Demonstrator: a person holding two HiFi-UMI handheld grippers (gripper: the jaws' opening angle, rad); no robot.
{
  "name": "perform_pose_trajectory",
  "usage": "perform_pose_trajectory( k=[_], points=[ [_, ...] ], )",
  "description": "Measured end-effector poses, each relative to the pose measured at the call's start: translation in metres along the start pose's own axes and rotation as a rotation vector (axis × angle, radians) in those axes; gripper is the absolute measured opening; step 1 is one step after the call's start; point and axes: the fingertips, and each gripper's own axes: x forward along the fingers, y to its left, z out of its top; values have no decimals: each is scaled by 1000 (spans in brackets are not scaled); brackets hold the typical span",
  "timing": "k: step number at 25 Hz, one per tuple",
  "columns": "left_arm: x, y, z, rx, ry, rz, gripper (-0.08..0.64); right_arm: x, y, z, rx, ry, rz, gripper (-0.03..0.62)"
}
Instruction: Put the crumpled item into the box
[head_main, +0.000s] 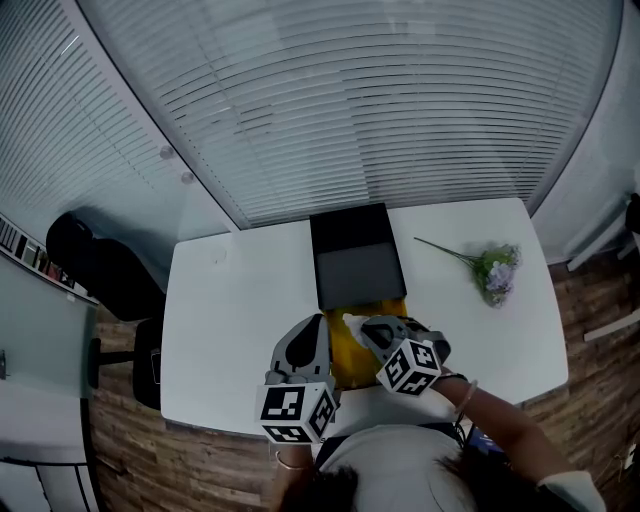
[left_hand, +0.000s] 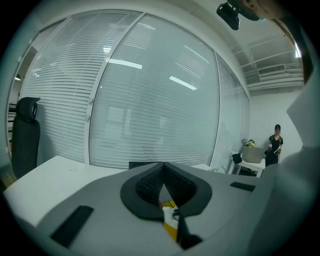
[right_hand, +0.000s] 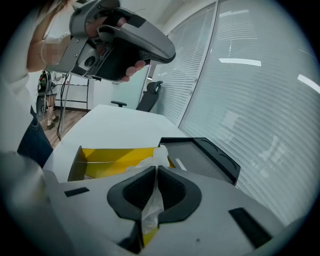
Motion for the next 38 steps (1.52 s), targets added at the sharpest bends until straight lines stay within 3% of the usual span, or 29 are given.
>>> perform_pose_trajectory(
  k=[38],
  points=[
    [7, 7, -13, -34, 33, 6, 15, 33, 24, -41, -109, 237, 146, 40]
  ],
)
